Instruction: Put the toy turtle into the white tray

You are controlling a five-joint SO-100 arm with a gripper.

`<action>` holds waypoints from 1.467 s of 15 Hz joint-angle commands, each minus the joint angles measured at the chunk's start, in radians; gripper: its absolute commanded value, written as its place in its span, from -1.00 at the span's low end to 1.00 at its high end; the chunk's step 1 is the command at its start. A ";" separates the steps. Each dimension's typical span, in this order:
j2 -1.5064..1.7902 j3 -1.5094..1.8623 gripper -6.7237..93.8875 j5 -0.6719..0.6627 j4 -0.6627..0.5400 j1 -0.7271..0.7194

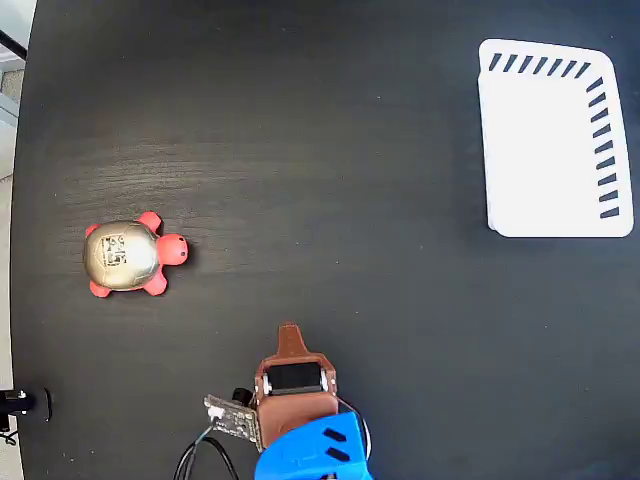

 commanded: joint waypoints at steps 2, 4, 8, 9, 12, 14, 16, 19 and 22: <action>0.006 -0.005 -0.86 0.014 0.003 -0.012; 0.006 -0.005 -0.86 0.014 0.003 -0.012; 0.006 -0.005 -0.86 0.014 0.003 -0.012; 0.006 -0.005 -0.86 0.014 0.003 -0.012; 0.006 -0.005 -0.85 -0.025 0.005 -0.052; 0.006 -0.006 -0.85 -0.040 0.005 -0.071; 0.006 -0.006 -0.85 -0.034 0.005 -0.063; -0.081 -0.020 -0.86 -0.011 -0.035 -0.075; -0.345 -0.169 -0.86 0.018 -0.153 -0.094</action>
